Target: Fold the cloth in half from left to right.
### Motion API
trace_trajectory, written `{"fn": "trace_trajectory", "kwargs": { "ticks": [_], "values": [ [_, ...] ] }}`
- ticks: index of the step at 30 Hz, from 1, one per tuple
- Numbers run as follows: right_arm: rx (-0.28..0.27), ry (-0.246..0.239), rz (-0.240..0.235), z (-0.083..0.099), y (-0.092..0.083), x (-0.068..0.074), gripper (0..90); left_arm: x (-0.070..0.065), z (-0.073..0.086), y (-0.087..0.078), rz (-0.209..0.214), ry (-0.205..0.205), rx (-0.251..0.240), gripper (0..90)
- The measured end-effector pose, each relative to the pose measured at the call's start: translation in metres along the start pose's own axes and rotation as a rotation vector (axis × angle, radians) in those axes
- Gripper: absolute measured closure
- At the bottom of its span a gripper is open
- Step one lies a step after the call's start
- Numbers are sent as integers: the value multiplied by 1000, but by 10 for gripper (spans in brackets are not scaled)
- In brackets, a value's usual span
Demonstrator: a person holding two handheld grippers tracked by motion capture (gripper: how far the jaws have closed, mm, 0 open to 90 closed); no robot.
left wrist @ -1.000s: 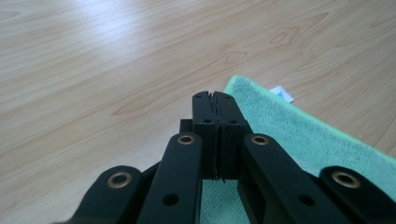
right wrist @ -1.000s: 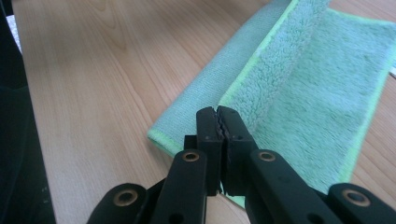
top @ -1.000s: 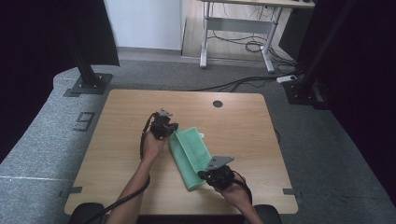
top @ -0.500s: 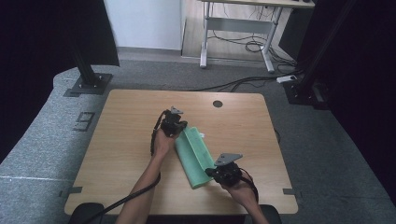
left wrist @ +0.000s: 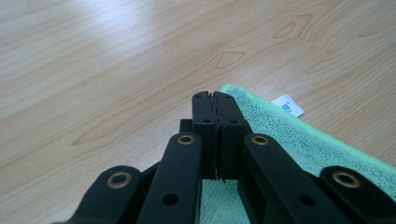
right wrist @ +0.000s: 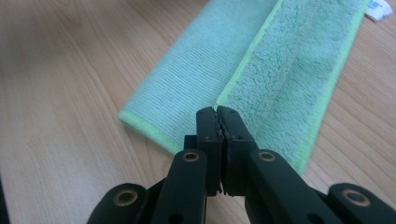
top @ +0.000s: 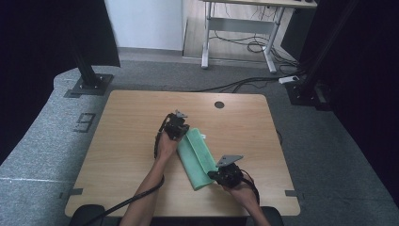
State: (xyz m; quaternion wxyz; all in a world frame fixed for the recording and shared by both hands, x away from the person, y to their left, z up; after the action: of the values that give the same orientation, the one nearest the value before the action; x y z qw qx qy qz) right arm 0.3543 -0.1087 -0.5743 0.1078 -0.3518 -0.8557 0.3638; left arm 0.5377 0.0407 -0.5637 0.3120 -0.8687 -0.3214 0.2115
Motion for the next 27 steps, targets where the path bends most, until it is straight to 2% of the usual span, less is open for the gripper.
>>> {"fn": "trace_trajectory", "kwargs": {
  "ticks": [3, 9, 15, 20, 23, 25, 27],
  "values": [
    [-16, 0, -14, -6, -2, 4, 872, 0, -3, -6, -20, 26, 15, 883],
    [-34, -19, -40, -14, -2, 15, 872, 3, -3, -16, -37, 38, 56, 882],
    [-20, -9, -30, -10, 0, 10, 872, 5, 1, -4, -15, 7, 57, 881],
    [0, 4, -5, -2, 3, 1, 870, 4, 4, 7, 8, -28, 33, 871],
    [4, 0, 12, 0, 3, -2, 869, 3, 2, 8, 25, -34, -7, 756],
    [5, 0, 24, 1, 2, -4, 868, 2, -1, 6, 21, -20, -28, 649],
    [4, 3, 37, 1, 1, -6, 865, 2, -4, 3, 12, -10, -37, 585]
  ]
}}
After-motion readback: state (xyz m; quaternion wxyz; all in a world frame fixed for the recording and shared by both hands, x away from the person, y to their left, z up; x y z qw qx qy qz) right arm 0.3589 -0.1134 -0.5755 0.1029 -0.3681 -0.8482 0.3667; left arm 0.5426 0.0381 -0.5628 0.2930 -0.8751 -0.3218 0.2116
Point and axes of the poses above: each handheld gripper's, and its own axes: y roughly forward along the jaws, z roughly out of its underside, x roughly to its left, the point moved 8 cm from there along y, roughly forward along the jaws, and after that the axes turned 12 degrees about z, right-handed, at the moved point
